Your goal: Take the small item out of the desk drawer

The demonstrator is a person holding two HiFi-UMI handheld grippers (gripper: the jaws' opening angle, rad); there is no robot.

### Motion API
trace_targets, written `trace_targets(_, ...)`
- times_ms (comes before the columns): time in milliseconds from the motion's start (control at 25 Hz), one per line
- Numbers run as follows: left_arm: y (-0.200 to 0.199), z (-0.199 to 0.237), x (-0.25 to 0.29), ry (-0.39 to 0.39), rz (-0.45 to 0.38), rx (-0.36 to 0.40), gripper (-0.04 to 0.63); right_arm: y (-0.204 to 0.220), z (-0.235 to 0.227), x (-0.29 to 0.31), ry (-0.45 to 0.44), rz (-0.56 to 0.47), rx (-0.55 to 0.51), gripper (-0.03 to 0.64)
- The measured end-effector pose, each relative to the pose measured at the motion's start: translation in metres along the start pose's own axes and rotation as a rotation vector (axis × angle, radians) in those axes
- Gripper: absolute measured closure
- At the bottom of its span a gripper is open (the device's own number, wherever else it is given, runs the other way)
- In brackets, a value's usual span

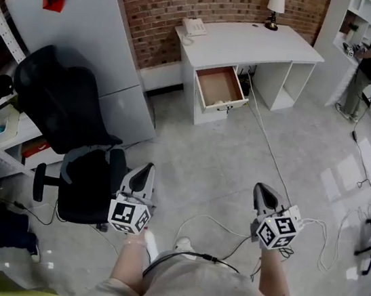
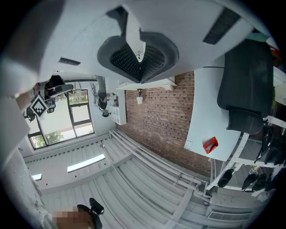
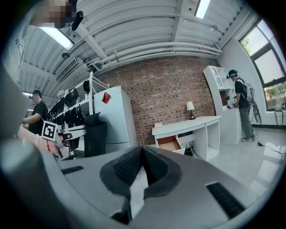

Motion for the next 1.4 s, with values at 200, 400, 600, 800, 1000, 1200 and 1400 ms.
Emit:
trace_targets(200, 0.0, 0.023, 0.007, 0.005, -0.006, -0.009, 0.591, 0.004, 0.005, 0.019, 0.017, -0.001, 0.012, 0.612)
trace_targets(400, 0.006, 0.038, 0.017, 0.018, 0.0, -0.022, 0.591, 0.007, 0.007, 0.032, 0.041, -0.003, 0.019, 0.612)
trace_targets(600, 0.017, 0.052, 0.025, 0.049, 0.015, -0.029, 0.591, 0.017, 0.012, 0.041, 0.078, -0.001, 0.027, 0.612)
trace_targets(800, 0.023, 0.066, 0.033, 0.059, 0.019, -0.044, 0.591, 0.016, 0.016, 0.048, 0.105, 0.007, 0.008, 0.612)
trace_targets(1000, 0.023, 0.063, 0.046, 0.078, 0.015, -0.059, 0.591, 0.008, 0.01, 0.046, 0.121, -0.005, -0.001, 0.611)
trace_targets(1200, 0.026, 0.066, 0.063, 0.085, 0.022, -0.032, 0.591, 0.011, -0.01, 0.062, 0.124, -0.019, 0.025, 0.611)
trace_targets(1400, 0.022, 0.09, 0.088, 0.03, 0.013, -0.014, 0.591, -0.003, -0.042, 0.102, 0.112, -0.027, 0.018, 0.611)
Point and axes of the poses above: the fingertips, and each gripper's own axes: x forward along the fingers, z to its left, y out of its underside, the point moved 5 cm from there along -x, backward along the fingers, and after that the axes turned 10 degrees about -y, right-handed, at the moved point
